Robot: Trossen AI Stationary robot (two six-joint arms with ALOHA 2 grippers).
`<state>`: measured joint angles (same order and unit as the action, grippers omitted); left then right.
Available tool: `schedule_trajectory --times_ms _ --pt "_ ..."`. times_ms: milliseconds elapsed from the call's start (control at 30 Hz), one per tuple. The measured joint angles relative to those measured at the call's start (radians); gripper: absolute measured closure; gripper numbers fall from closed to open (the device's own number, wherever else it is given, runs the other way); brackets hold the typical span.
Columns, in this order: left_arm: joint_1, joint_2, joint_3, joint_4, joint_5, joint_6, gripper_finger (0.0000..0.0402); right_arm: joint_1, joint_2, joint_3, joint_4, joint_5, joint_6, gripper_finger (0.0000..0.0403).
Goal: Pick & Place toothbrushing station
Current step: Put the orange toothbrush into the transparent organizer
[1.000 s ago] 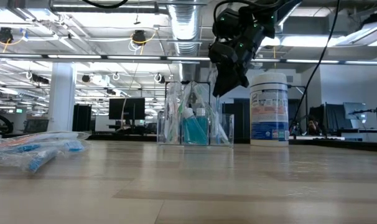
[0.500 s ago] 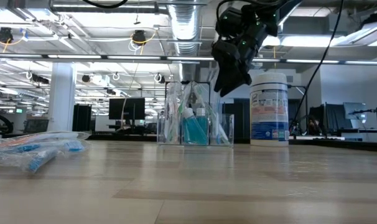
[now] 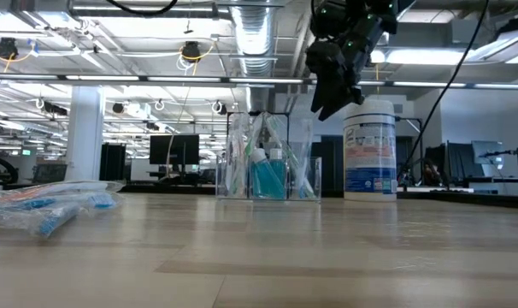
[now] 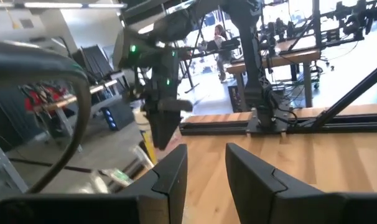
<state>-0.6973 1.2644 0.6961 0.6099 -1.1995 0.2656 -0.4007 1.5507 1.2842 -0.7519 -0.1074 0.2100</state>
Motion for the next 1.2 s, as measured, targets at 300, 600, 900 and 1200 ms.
schedule_trajectory --times_ms 300,600,900,1200 --pt "-0.084 0.0 0.0 -0.228 0.0 -0.376 0.0298 0.11 -0.061 0.0 -0.035 0.0 0.0 0.0258" --pt "-0.077 0.0 0.0 -0.491 0.192 -0.814 0.0298 0.201 -0.059 0.0 -0.034 0.001 -0.008 0.0275" --pt "0.022 0.0 0.0 -0.734 0.548 -1.136 0.0298 0.238 -0.059 0.0 -0.033 0.002 -0.027 0.028" --pt "0.042 0.0 0.0 -0.905 0.742 -1.358 0.0298 0.239 -0.059 0.0 -0.029 0.003 -0.027 0.028"
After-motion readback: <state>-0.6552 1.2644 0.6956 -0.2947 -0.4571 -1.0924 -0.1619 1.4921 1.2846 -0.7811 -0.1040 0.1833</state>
